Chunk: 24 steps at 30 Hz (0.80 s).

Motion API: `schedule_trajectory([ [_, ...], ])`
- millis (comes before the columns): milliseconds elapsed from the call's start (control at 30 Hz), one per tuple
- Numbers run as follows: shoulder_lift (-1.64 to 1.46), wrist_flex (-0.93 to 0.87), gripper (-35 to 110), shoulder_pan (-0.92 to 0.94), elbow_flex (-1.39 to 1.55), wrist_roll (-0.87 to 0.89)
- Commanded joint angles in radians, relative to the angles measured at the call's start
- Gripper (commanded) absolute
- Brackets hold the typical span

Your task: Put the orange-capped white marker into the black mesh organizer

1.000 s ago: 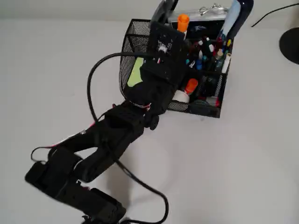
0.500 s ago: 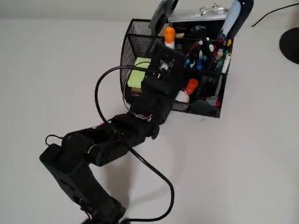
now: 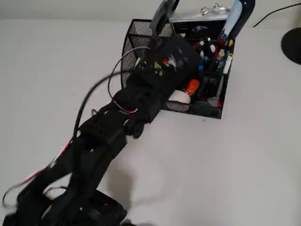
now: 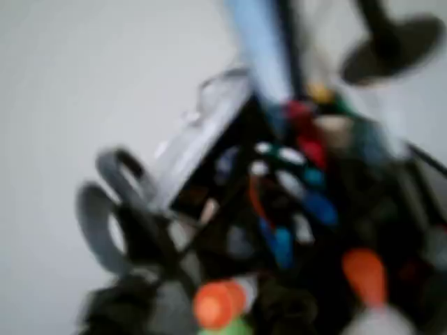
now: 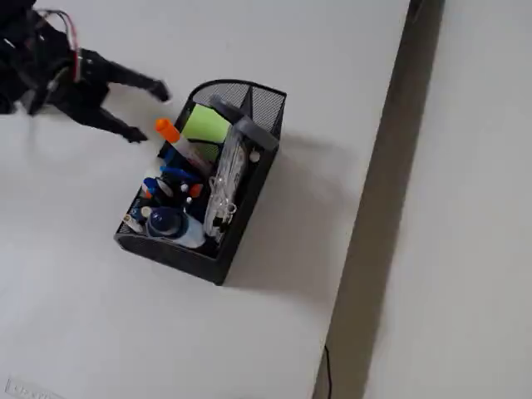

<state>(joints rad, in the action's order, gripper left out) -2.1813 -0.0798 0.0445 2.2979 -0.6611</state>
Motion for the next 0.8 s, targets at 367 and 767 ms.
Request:
schedule_trajectory([
  [367, -1.098, -1.019, 0, 0.012, 0.515, 0.485],
  [767, -1.108, -1.129, 0, 0.018, 0.692, 0.565],
])
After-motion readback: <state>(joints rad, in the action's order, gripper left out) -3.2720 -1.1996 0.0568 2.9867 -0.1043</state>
